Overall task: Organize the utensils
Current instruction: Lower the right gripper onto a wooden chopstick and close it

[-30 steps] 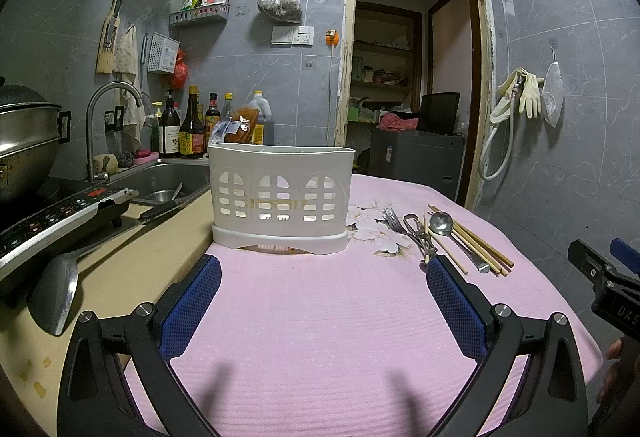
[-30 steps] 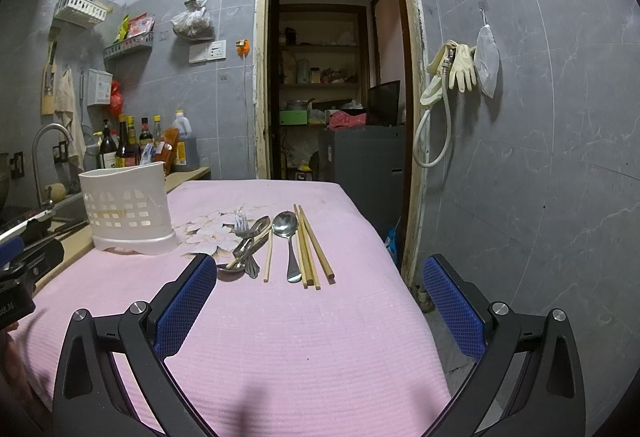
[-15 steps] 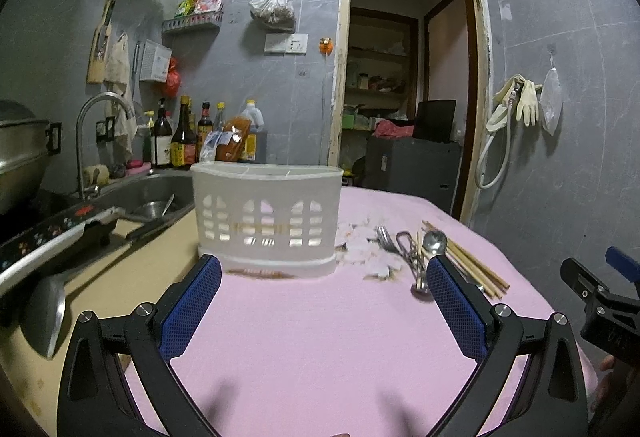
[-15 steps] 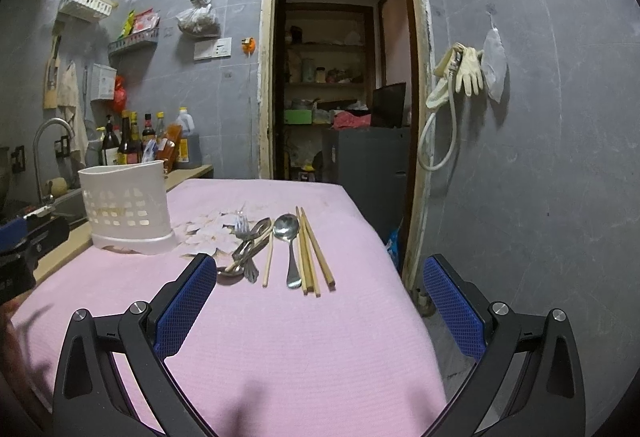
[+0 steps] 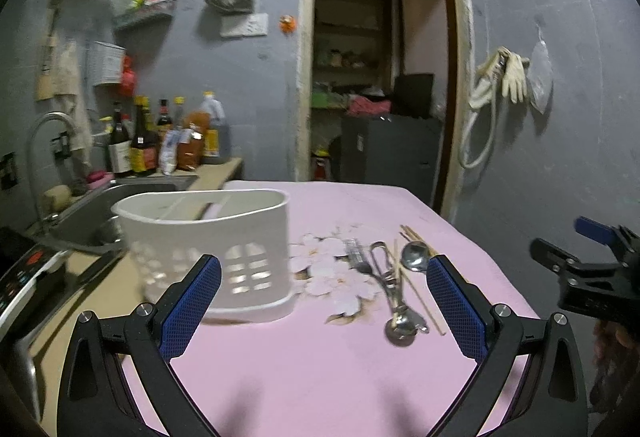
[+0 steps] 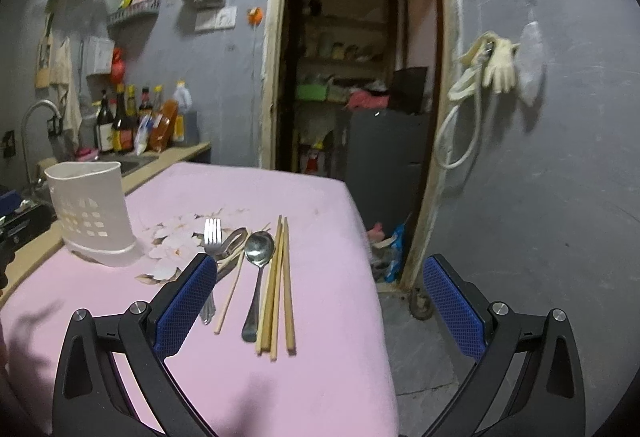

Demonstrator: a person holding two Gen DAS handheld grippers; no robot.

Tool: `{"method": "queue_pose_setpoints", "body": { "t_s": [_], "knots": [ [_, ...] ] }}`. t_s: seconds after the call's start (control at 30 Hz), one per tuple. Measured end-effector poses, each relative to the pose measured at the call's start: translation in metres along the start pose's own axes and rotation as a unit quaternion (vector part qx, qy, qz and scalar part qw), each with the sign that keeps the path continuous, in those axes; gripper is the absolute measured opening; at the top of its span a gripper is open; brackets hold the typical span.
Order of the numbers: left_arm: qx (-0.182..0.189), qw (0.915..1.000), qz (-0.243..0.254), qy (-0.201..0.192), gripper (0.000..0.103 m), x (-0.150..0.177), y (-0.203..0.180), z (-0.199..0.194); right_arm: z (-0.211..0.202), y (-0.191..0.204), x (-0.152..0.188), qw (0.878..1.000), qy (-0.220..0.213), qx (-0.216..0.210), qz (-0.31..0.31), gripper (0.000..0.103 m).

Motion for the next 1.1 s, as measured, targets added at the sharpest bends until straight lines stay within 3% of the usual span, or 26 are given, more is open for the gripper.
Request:
{"method": "queue_pose_setpoints", "body": {
  "t_s": [0.13, 0.23, 0.33, 0.5, 0.6, 0.67, 0.8, 0.97, 1.1],
  "knots": [
    [0.02, 0.9994, 0.014, 0.024, 0.1, -0.01, -0.013, 0.035, 0.027, -0.009, -0.009, 1.0, 0.02, -0.019, -0.006, 0.103],
    [0.03, 0.998, 0.031, 0.046, 0.099, -0.015, -0.023, 0.063, 0.05, -0.017, -0.017, 0.998, 0.047, -0.047, 0.001, 0.096],
    [0.026, 0.9952, 0.043, 0.084, 0.086, -0.018, -0.032, 0.096, 0.071, -0.021, -0.02, 0.996, 0.07, -0.06, 0.0, 0.085],
    [0.023, 0.9872, 0.039, 0.153, 0.053, -0.014, -0.034, 0.154, 0.105, -0.02, -0.014, 0.987, 0.124, -0.098, 0.002, 0.063],
    [0.028, 0.98, 0.021, 0.196, 0.04, -0.005, -0.027, 0.183, 0.122, -0.015, -0.011, 0.982, 0.151, -0.111, -0.006, 0.047],
    [0.029, 0.9748, 0.013, 0.221, 0.034, 0.002, -0.022, 0.199, 0.134, -0.012, -0.007, 0.978, 0.171, -0.123, -0.005, 0.042],
    [0.024, 0.9694, 0.009, 0.244, 0.034, 0.012, -0.012, 0.217, 0.15, -0.008, -0.002, 0.97, 0.198, -0.141, -0.003, 0.031],
    [0.025, 0.9639, -0.003, 0.265, 0.033, 0.02, -0.004, 0.236, 0.166, -0.002, 0.006, 0.958, 0.233, -0.165, -0.006, 0.024],
    [0.027, 0.9605, -0.007, 0.277, 0.033, 0.023, 0.0, 0.247, 0.171, -0.001, 0.007, 0.957, 0.238, -0.168, -0.012, 0.021]
  ]
}}
Point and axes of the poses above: each gripper's, at about its wrist camera, not at the fingertips, and z roughly the way its jaws point, y to its left, x to its underside, the point moved 2 cm from there along z, roughly the way its jaws point, and after that the axes turned 3 degrees about x, right-handed, at the moved point
